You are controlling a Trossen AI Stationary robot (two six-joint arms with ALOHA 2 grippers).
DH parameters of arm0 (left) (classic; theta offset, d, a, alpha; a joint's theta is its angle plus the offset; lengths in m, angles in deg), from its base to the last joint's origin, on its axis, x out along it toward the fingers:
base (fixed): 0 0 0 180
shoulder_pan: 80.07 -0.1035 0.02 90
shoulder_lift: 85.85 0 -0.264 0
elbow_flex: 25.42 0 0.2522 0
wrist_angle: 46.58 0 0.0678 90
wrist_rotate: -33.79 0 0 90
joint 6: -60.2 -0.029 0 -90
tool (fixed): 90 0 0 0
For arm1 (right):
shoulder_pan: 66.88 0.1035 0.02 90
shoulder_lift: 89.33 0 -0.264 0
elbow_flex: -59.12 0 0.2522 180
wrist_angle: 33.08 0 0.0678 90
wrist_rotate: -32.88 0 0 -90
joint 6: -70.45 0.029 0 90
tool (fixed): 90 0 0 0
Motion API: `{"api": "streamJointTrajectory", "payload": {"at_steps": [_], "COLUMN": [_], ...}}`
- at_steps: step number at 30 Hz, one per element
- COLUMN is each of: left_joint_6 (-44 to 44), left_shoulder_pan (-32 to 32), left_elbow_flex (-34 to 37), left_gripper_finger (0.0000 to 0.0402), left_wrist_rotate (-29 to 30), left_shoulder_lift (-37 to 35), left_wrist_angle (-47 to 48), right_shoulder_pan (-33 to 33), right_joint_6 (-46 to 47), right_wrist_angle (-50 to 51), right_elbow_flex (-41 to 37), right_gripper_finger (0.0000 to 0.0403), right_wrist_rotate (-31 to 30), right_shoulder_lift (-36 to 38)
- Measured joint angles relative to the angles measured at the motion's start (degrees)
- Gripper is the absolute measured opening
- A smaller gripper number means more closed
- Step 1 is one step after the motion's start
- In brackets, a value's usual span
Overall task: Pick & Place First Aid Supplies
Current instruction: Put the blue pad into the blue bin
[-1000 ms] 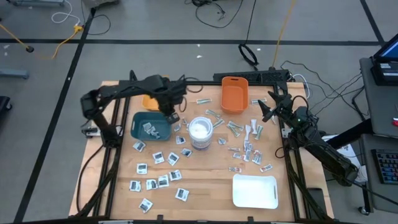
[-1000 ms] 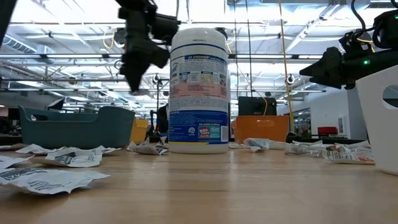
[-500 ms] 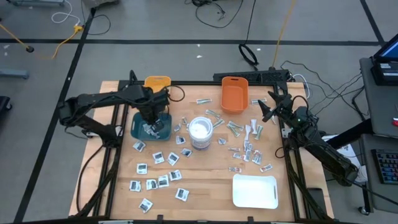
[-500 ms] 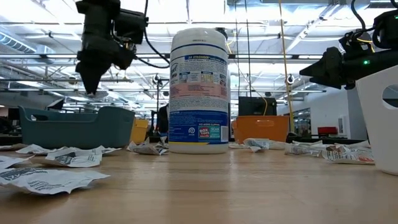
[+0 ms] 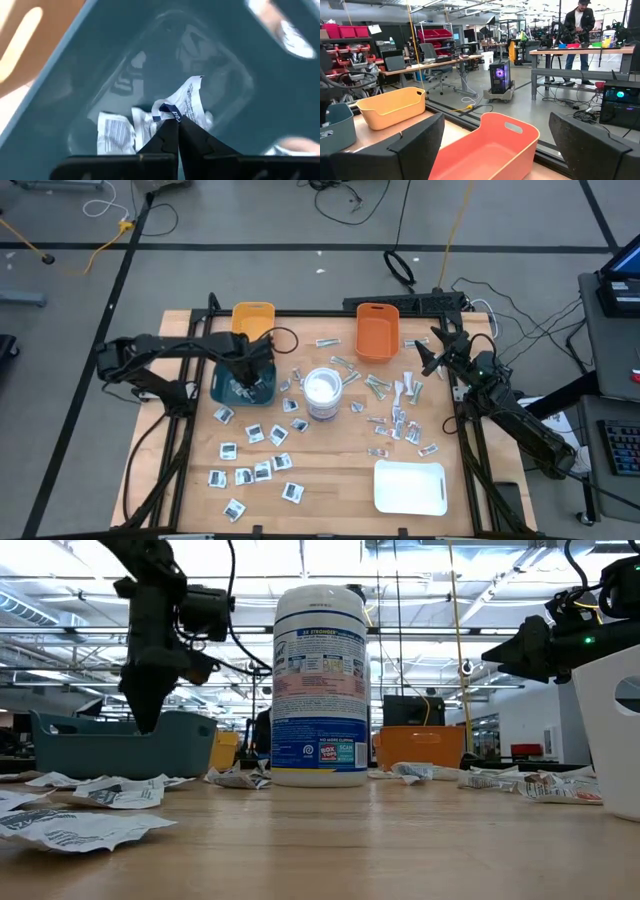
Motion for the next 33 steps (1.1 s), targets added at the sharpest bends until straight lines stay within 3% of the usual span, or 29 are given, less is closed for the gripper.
{"api": "streamJointTrajectory", "payload": {"at_steps": [5, 10, 16, 23, 28, 33], "left_joint_6": [0.14, -0.19, 1.12, 3.97, 5.71, 11.42], "left_shoulder_pan": [0.07, 0.07, -0.09, -1.24, -2.85, -3.68], "left_elbow_flex": [2.99, 3.56, 3.56, 0.62, -4.36, -9.37], "left_gripper_finger": [0.0, 0.0023, 0.0118, 0.0243, 0.0278, 0.0277], "left_wrist_rotate": [2.34, 0.7, -3.21, -3.7, -3.45, -1.28], "left_shoulder_lift": [0.0, 0.0, 0.0, -0.17, -0.18, 0.69], "left_wrist_angle": [-3.58, -4.34, -4.32, -0.47, 4.73, 8.62], "right_shoulder_pan": [-0.02, -0.02, -0.02, 0.0, 0.0, -0.02], "right_joint_6": [-0.01, 0.0, -0.02, -0.02, -0.02, -0.02], "right_wrist_angle": [0.0, 0.0, -0.01, -0.02, 0.0, 0.0], "right_elbow_flex": [0.0, 0.0, 0.0, 0.0, 0.0, 0.0], "right_gripper_finger": [0.0357, 0.0357, 0.0357, 0.0357, 0.0357, 0.0357], "right_wrist_rotate": [0.0, 0.0, 0.0, 0.0, 0.0, 0.0], "right_shoulder_lift": [0.0, 0.0, 0.0, 0.0, 0.0, 0.0]}}
